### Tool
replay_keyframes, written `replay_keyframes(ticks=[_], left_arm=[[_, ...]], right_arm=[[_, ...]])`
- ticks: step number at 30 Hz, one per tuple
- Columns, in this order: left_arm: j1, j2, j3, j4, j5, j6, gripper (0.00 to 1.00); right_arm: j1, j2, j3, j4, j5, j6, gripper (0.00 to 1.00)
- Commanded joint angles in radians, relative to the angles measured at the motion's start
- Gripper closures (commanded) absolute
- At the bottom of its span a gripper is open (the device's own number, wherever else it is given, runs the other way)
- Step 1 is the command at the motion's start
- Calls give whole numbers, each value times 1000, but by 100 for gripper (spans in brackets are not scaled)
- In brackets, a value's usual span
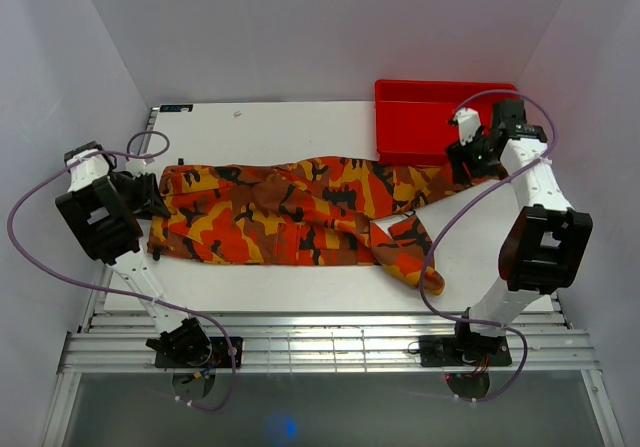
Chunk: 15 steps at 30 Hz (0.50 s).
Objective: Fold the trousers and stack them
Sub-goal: Flatten the trousers out
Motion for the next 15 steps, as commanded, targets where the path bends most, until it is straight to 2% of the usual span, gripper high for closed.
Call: replay_keyframes(ticks=[1,4,10,12,14,15], left_arm=[[-5,-39,-2,-4,47,3,52],[-3,-39,-9,-1,42,2,52],[-5,-60,-46,19,39,-3,52],[-5,-65,-52,26,39,-6,52],[-3,-70,-58,28,42,-6,53],[-5,-70,-60,26,40,-9,53]], right_arm=[[16,-40,-157,-212,-236,97,35],[67,-57,-288,-128,-244,134,33],[199,9,-380,34,-223,238,25],[231,28,-405,75,-183,255,26],[235,51,-417,105,-175,264,33],[235,57,-415,104,-169,261,49]])
